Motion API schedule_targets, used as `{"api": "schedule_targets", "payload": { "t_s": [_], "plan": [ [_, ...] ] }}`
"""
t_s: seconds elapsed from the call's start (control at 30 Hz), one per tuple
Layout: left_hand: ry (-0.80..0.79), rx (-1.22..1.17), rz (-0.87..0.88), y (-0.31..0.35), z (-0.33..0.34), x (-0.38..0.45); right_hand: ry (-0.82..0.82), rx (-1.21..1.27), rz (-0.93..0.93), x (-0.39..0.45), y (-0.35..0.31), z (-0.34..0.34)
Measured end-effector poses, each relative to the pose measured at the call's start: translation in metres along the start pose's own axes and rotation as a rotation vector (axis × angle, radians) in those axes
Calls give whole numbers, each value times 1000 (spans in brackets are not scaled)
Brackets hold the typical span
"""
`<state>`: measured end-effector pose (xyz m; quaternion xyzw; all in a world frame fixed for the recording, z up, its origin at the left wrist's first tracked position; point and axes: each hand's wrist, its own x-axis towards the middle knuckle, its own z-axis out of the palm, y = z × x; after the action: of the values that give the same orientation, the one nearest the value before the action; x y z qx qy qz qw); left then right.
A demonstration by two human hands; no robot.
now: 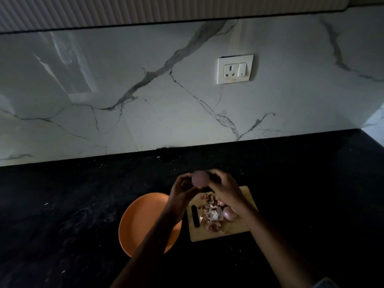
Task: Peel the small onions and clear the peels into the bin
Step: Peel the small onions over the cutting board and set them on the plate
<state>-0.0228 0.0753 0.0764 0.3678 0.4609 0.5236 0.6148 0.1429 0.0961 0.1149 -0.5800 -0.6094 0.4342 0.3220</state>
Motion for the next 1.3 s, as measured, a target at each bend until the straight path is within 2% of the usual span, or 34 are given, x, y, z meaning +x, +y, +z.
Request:
{"api": "schedule_targets", "payload": {
  "t_s": [0.3,0.5,0.6,0.67,0.83,1.07,1.3],
  "plan": [
    [-41,86,63,-2,0,-1,118,88,33,0,3,6],
    [-14,73,42,-3,0,-7,144,-101,-70,3,4,4],
    [-39,78,37,-2,3,-9,182,-145,-48,7,7,4],
    [-44,76,31,0,1,-8,152,-178,-34,8,8,5],
    [-37,99,32,3,-4,-4,4,5,-24,-1,5,4],
    [-63,88,47,12,0,-4,112,177,9,-2,5,9],
    [-44,93,28,3,-4,-10,159,-33,-74,4,12,13]
  ]
}}
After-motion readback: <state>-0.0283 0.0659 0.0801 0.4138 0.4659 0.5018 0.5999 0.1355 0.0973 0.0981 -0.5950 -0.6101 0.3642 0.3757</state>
